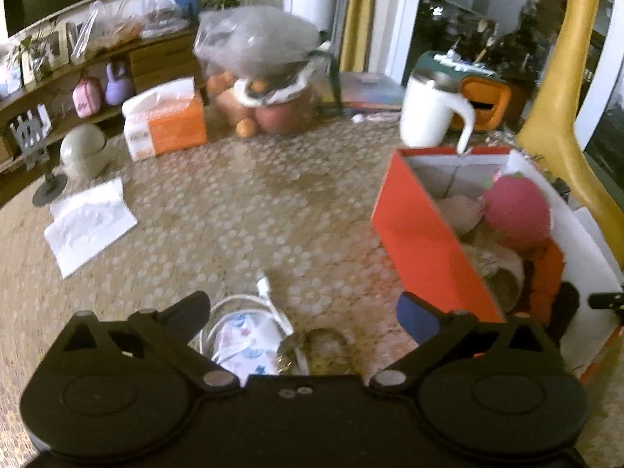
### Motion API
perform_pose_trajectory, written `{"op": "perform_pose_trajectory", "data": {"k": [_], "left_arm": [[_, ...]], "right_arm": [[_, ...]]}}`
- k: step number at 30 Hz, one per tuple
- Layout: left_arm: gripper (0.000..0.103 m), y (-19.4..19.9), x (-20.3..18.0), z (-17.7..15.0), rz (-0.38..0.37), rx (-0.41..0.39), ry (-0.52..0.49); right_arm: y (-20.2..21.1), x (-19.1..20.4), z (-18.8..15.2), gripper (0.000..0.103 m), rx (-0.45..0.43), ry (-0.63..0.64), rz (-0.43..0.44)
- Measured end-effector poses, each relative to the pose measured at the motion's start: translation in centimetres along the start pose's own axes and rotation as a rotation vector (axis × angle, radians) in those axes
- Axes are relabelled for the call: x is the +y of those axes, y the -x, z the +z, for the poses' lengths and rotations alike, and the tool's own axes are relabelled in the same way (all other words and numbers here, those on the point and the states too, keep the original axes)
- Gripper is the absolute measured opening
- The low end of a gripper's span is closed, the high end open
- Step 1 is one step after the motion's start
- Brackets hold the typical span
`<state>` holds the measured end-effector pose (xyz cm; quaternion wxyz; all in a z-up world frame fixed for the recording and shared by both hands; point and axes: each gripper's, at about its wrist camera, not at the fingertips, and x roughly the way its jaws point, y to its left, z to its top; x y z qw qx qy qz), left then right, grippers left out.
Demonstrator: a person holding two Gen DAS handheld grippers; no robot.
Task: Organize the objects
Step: 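Move the left gripper back to the brown coiled hair tie, then grasp the brown coiled hair tie with the left gripper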
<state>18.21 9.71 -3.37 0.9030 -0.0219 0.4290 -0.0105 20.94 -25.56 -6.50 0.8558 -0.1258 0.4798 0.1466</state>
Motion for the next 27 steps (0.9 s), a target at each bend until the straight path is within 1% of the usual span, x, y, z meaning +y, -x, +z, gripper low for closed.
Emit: {"op": "perform_pose_trajectory", "data": {"k": [8, 12, 15, 20, 22, 23, 27], "left_arm": [[0.102, -3.7, 0.8, -2.4, 0.022, 0.105, 0.002], [0.101, -5.2, 1.0, -3.4, 0.031, 0.133, 0.007], [0.099, -6.0, 1.1, -4.0, 0.033, 0.143, 0.016], [0.085, -6.8, 1.4, -4.5, 0.039, 0.146, 0.036], [0.075, -7.0, 1.5, -4.6, 0.040, 0.140, 0.046], [0.074, -7.0, 1.5, -4.7, 0.039, 0.138, 0.049], [0.057, -7.2, 1.5, -4.8, 0.056, 0.128, 0.051]], "right_arm": [[0.0, 0.2, 0.1, 0.006, 0.005, 0.001, -0.007], [0.0, 0.3, 0.1, 0.006, 0.006, 0.002, -0.009], [-0.1, 0.3, 0.1, 0.006, 0.006, 0.002, -0.009], [0.0, 0.3, 0.1, 0.006, 0.006, 0.003, -0.009], [0.0, 0.4, 0.1, 0.006, 0.006, 0.003, -0.009], [-0.1, 0.3, 0.0, 0.006, 0.006, 0.003, -0.008], [-0.1, 0.3, 0.0, 0.006, 0.007, 0.002, -0.009]]}}
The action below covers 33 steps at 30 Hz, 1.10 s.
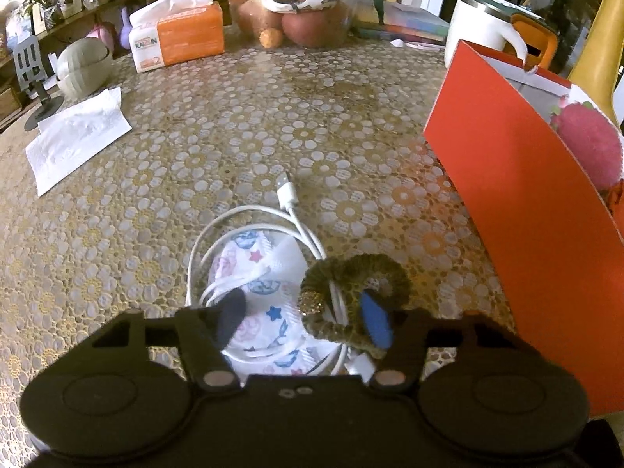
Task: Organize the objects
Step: 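Grasp the brown coiled hair tie with the left gripper, then carry the hair tie into the box and release it by the cord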
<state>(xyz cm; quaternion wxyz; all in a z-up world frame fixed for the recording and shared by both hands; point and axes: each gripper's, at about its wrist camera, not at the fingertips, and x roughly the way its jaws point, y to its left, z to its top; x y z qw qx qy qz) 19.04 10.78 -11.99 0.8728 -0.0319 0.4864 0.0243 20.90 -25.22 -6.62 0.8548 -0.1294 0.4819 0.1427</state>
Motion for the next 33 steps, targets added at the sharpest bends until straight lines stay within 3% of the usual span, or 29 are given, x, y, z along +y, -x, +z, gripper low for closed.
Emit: {"op": "perform_pose_trajectory", "data": {"k": [12, 33], "left_arm": [[0.019, 0.2, -0.2, 0.0, -0.058, -0.017, 0.017], [0.012, 4.2, -1.1, 1.1, -0.133, -0.059, 0.003]], "right_arm": [[0.0, 0.0, 0.0, 0.006, 0.000, 0.001, 0.000], [-0.2, 0.0, 0.1, 0.006, -0.004, 0.003, 0.002]]}}
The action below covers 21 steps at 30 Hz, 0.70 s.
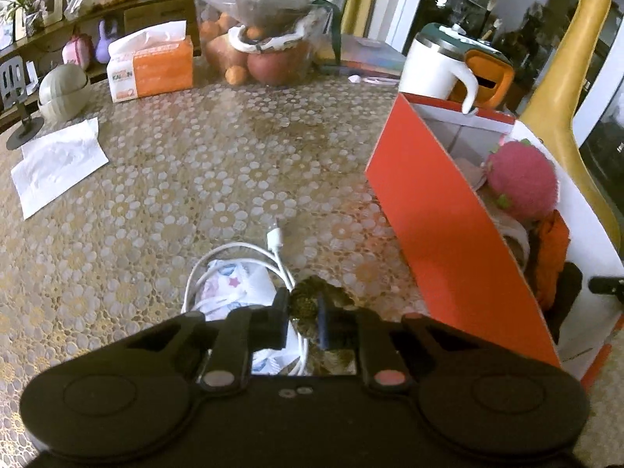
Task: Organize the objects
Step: 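Carry the hair tie into the box and release it by the cord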
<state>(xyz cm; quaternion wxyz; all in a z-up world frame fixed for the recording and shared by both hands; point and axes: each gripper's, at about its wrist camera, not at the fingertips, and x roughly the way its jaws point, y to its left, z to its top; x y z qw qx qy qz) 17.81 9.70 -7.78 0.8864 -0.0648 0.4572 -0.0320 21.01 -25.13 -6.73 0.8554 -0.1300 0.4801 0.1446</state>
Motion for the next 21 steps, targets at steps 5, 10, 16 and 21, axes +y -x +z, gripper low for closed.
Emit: {"op": "perform_pose_trajectory", "data": {"k": [5, 10, 16, 21], "left_arm": [[0.012, 0.1, -0.5, -0.1, -0.015, 0.014, -0.010], [0.012, 1.8, -1.6, 0.3, -0.065, -0.007, -0.024], [0.012, 5.6, -3.4, 1.9, -0.134, -0.080, -0.068], [0.012, 8.2, -5.2, 3.9, -0.171, -0.145, -0.103]], "right_arm": [[0.1, 0.0, 0.1, 0.006, -0.003, 0.001, 0.000], [0.2, 0.0, 0.1, 0.006, -0.004, 0.002, -0.001], [0.3, 0.2, 0.1, 0.006, -0.008, 0.003, -0.001], [0.3, 0.2, 0.1, 0.006, -0.009, 0.006, -0.002]]}}
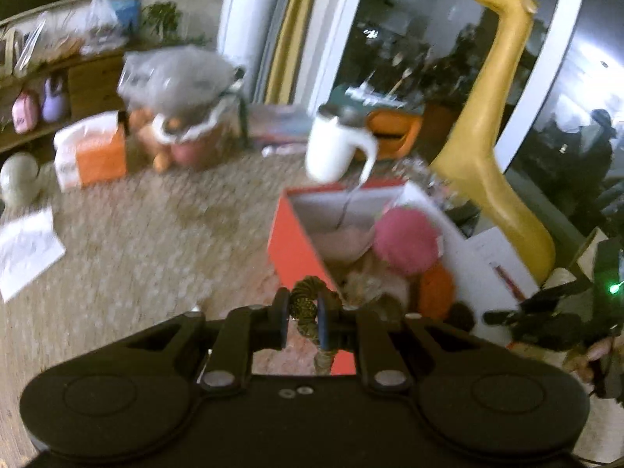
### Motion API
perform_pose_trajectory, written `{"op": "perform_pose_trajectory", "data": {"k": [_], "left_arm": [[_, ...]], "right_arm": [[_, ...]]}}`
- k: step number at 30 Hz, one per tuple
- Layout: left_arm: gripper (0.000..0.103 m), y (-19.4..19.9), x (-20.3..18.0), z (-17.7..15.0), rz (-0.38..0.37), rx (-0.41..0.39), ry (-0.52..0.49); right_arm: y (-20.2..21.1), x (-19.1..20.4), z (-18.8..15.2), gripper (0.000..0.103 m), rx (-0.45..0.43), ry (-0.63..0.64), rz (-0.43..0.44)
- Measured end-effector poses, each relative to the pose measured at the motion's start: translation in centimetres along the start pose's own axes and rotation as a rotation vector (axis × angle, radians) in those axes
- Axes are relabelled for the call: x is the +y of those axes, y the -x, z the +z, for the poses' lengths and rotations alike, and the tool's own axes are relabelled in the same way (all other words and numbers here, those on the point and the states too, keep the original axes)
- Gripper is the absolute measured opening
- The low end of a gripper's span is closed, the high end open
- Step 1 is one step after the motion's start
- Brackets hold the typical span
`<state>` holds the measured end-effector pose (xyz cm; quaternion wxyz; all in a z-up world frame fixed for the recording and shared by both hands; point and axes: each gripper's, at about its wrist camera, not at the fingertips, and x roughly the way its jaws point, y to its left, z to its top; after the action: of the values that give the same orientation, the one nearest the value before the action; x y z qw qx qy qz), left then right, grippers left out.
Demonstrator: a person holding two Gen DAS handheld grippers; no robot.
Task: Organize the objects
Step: 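Carry the hair tie into the box and release it by the cord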
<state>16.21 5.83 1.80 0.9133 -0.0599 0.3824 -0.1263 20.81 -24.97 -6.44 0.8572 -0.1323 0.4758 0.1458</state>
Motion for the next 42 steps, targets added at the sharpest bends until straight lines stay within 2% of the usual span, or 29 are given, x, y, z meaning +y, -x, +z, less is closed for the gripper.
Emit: {"op": "perform_pose_trajectory", "data": {"k": [9, 26, 30, 34, 42], "left_arm": [[0.012, -1.2, -5.5, 1.9, -0.089, 0.012, -0.122], [0.012, -6.6, -13.7, -0.6, -0.233, 0.149, -0.264], [0.012, -7.9, -14.5, -1.1, -0.229, 0.175, -0.276], [0.012, -9.3, -15.3, -1.6, -0.194, 0.187, -0.325], [0.012, -11.8, -15.0, -2.5, -0.147, 0.245, -0.351]], "right_arm": [[0.1, 0.1, 0.0, 0.006, -0.002, 0.002, 0.002], [0.1, 0.2, -0.1, 0.006, -0.007, 0.001, 0.007], [0.1, 0.3, -0.1, 0.006, -0.007, 0.001, 0.008], [0.1, 0.3, -0.1, 0.006, -0.008, 0.001, 0.007], [0.1, 0.3, -0.1, 0.006, -0.008, 0.001, 0.008]]}}
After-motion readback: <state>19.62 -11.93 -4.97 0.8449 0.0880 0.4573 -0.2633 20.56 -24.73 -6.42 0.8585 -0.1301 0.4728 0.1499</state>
